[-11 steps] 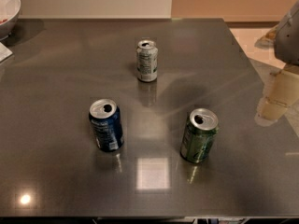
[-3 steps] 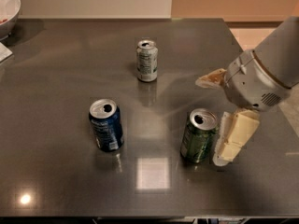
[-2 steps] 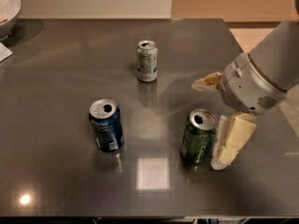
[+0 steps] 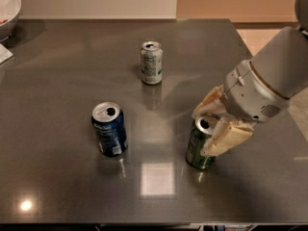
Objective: Move green can near 7up can
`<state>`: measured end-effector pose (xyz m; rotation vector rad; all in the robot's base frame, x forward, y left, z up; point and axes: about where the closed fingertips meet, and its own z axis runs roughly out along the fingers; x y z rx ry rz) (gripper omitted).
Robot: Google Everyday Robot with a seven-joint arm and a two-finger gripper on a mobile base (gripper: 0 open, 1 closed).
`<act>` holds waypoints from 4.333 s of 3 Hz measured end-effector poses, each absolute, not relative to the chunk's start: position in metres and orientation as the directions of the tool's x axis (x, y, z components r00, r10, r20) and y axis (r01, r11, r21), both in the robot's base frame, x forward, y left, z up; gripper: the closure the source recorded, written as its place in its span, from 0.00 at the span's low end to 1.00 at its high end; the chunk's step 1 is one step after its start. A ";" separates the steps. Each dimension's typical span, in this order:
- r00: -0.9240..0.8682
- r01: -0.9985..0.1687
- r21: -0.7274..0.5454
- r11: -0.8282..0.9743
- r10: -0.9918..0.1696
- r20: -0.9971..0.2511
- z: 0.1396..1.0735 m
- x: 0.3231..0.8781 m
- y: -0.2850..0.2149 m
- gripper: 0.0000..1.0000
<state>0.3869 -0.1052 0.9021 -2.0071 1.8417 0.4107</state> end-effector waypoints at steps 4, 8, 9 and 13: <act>0.058 -0.988 -0.152 0.018 -0.877 -0.477 0.947 0.474 -0.080 1.00; -0.065 -0.988 -0.087 0.127 -0.858 -0.510 0.927 0.604 -0.045 0.82; -0.103 -0.986 -0.062 0.156 -0.856 -0.506 0.916 0.616 -0.048 0.59; -0.127 -0.982 -0.059 0.179 -0.861 -0.493 0.903 0.628 -0.047 0.00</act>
Offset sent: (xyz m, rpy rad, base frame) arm 0.0443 0.0140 0.0324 -0.0120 -0.0468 -0.0503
